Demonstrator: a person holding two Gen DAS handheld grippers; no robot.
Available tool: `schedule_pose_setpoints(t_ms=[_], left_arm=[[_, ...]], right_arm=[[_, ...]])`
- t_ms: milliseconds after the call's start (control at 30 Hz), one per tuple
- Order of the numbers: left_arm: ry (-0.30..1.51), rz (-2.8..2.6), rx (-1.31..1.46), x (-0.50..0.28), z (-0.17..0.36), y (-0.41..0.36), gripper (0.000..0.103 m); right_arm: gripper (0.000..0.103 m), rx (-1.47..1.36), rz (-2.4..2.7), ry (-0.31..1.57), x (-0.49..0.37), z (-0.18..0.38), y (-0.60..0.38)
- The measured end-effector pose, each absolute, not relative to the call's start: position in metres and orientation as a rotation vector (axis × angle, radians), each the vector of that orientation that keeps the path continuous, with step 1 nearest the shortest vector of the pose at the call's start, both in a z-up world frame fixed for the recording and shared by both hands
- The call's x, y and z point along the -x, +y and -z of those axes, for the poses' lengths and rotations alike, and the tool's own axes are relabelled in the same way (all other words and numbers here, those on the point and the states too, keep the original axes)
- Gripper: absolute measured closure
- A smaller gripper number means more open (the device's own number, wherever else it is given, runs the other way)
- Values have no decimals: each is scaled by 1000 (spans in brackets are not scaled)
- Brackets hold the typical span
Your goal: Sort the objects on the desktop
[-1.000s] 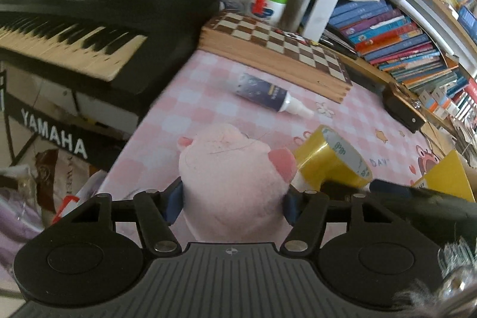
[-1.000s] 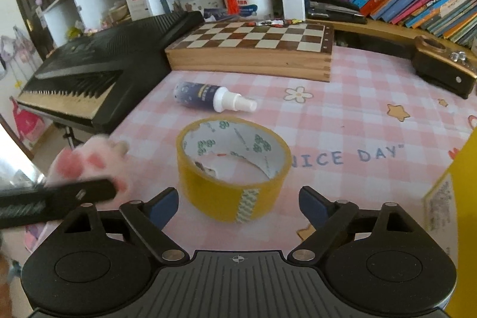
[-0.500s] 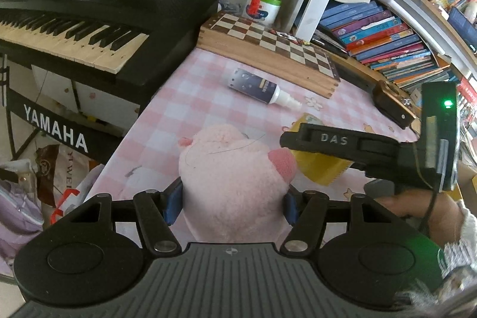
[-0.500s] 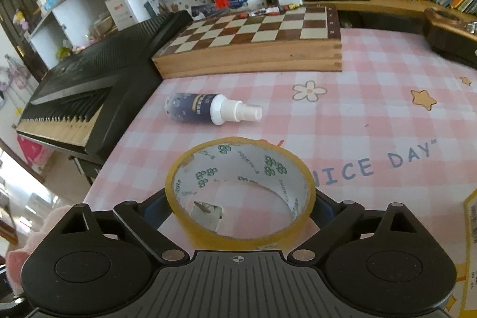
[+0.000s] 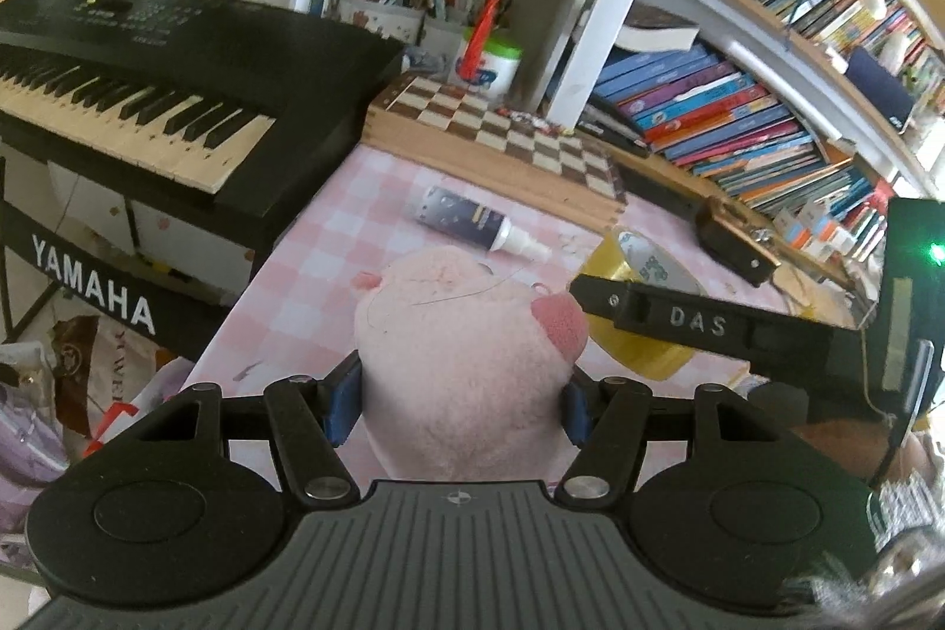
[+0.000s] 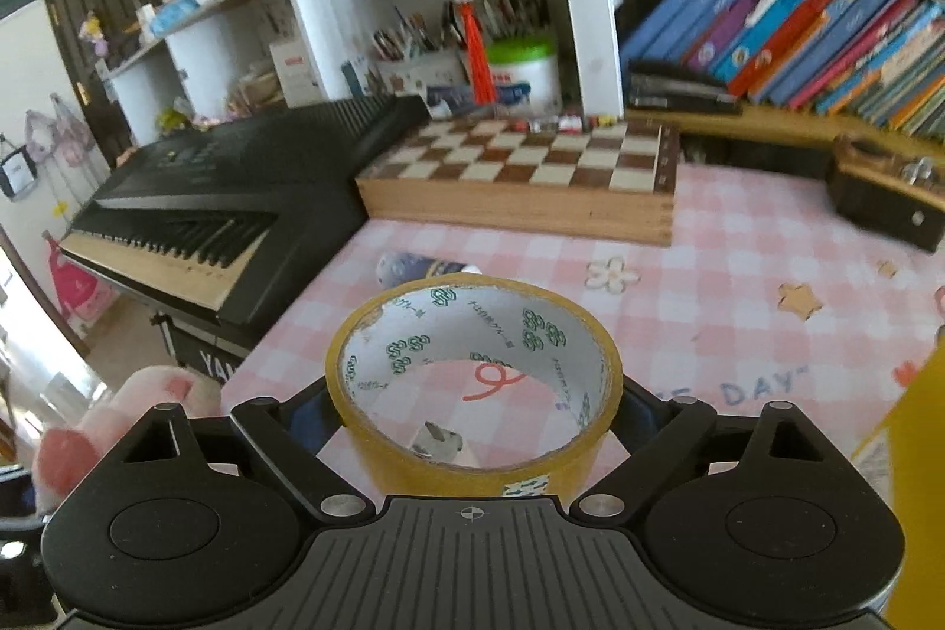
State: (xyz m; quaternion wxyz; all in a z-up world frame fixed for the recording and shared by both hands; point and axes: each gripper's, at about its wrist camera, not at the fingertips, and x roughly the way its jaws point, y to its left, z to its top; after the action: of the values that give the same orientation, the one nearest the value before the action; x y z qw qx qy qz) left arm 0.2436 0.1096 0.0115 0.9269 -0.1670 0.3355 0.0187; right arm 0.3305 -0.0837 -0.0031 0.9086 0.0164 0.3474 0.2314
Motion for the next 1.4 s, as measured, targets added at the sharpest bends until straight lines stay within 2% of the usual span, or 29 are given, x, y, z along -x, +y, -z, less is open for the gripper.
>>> schedule_pose_setpoints(t_ms=[700,1400], left_arm=[[592,92,372,-152,-43,106,42],[651,225,323,-60,-33,91,42]], right_arm=[[10,-5,-443,660,-206,-37,-112],[10,-4,-350,718,-78,-27,-125]])
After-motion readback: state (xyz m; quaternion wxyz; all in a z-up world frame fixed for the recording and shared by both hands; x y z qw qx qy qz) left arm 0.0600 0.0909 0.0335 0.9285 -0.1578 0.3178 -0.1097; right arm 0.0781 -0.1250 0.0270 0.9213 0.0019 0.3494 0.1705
